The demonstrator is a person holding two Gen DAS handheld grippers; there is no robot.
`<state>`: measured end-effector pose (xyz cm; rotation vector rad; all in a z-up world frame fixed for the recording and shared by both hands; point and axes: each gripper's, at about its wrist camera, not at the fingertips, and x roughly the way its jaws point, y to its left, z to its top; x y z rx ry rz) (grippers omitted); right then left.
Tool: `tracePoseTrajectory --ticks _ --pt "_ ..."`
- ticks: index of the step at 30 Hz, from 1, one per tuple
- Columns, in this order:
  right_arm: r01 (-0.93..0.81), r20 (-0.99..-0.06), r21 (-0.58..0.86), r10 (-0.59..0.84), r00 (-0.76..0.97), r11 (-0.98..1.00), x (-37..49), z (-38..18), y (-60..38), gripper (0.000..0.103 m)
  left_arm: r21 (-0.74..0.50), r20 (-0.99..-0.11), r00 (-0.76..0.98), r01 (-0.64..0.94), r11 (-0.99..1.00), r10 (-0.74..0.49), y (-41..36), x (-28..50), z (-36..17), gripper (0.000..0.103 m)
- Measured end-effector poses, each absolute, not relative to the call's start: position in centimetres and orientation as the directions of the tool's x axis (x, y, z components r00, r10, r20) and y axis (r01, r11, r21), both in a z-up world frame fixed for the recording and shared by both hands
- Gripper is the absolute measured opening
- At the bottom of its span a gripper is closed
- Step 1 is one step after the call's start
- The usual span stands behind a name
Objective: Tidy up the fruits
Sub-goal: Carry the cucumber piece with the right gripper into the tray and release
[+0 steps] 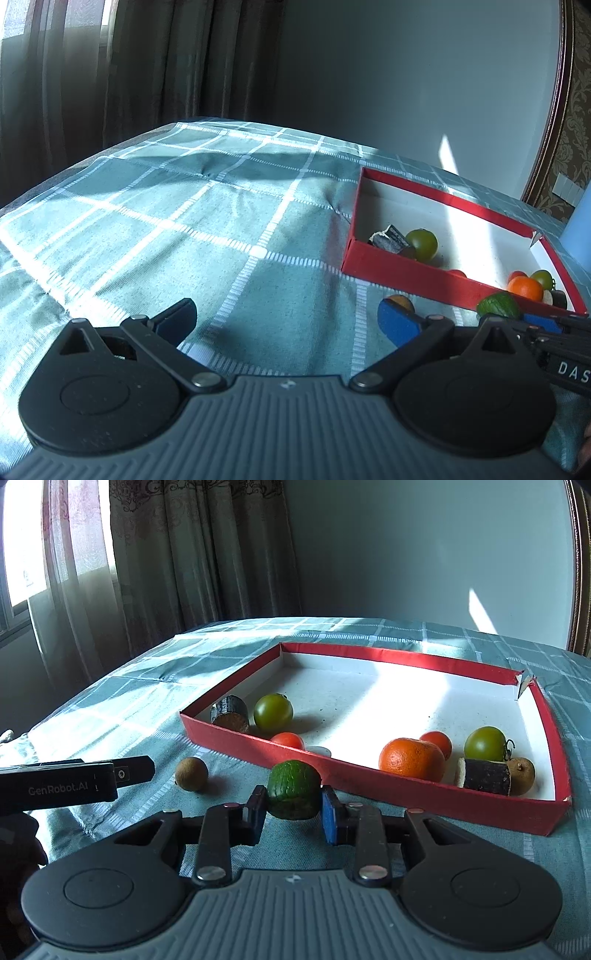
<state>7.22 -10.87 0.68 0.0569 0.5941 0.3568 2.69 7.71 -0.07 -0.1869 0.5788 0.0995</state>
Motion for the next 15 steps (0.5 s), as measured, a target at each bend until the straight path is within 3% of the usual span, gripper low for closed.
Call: tracePoseTrajectory --ticks 7,15 --pt "-0.274 -0.445 0.167 0.320 0.837 0.947 8.1 4.4 -12.7 0.030 -0.139 -0.556 0.830 -0.149 0.979 0.047 7.6 2.7 -0.1 0.103" --pt "-0.231 -0.497 0.159 0.280 0.822 0.960 11.5 2.2 -12.9 0.030 -0.139 -0.560 0.827 -0.149 0.979 0.047 7.6 2.8 -0.2 0.103"
